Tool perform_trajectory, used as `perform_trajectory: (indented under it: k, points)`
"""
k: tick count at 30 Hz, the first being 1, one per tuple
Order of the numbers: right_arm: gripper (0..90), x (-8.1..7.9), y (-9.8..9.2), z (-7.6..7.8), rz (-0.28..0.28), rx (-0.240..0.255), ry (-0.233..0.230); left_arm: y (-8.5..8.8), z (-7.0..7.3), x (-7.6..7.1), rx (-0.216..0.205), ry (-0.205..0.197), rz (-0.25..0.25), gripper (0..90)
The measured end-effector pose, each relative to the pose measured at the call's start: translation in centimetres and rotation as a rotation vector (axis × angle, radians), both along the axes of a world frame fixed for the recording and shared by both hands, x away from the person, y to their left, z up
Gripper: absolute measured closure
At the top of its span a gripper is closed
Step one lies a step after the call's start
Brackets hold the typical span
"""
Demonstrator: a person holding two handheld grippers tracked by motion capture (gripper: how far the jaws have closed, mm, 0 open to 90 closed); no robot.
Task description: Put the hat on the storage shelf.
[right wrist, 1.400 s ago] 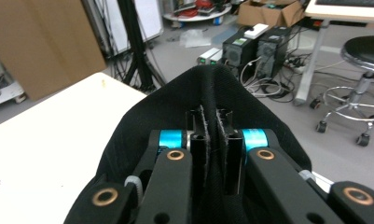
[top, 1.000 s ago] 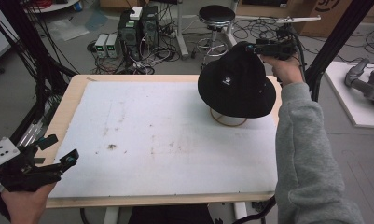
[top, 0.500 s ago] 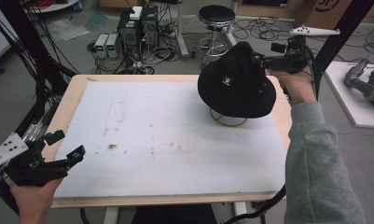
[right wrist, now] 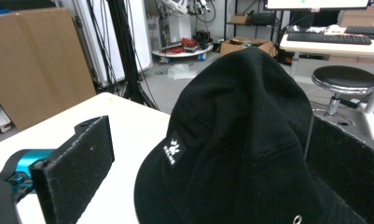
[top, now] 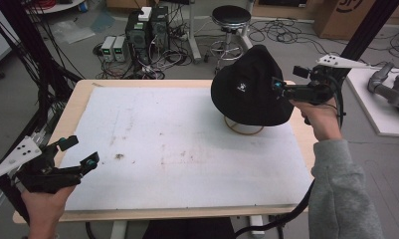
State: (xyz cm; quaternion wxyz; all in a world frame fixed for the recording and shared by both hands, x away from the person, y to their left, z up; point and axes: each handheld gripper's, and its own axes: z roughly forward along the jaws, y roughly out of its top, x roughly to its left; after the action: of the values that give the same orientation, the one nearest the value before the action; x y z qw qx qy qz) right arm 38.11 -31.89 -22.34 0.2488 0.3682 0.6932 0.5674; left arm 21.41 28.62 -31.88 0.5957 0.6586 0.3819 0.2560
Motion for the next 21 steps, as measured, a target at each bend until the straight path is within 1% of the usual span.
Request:
perform_trajectory:
  k: [2,4,9,11,12,14,16,18,21]
  points:
    - [1.1,-0.8,0.1,-0.1,0.001,-0.007,-0.017,-0.1,0.1,0.1,-0.004,-0.007,-0.003,10.1]
    - [1.1,-1.5,0.2,-0.3,0.003,-0.011,-0.022,-0.1,0.1,0.1,-0.003,-0.008,-0.003,10.1]
    - [1.1,-3.4,0.3,-1.2,0.036,-0.013,-0.042,-0.4,0.1,0.6,-0.002,-0.003,-0.013,10.1]
    - [1.1,-4.2,0.4,-1.8,0.054,-0.022,-0.047,-0.7,0.0,0.8,0.001,-0.002,-0.017,10.1]
    - [1.1,-4.8,0.4,-2.3,0.056,-0.028,-0.057,-0.8,0.1,0.9,0.006,-0.001,-0.021,10.1]
    - [1.1,-5.6,0.3,-3.1,0.043,-0.006,-0.077,-1.0,0.1,1.1,0.01,-0.001,-0.026,10.1]
    - [1.1,-6.4,0.0,-4.0,0.041,0.012,-0.086,-1.3,0.1,1.2,0.015,-0.002,-0.03,10.1]
    - [1.1,-7.2,-0.4,-4.9,0.023,0.015,-0.1,-1.4,0.2,1.2,0.018,-0.003,-0.032,10.1]
    - [1.1,-8.2,-0.9,-6.2,0.015,0.033,-0.105,-1.5,0.2,1.3,0.019,-0.006,-0.033,10.1]
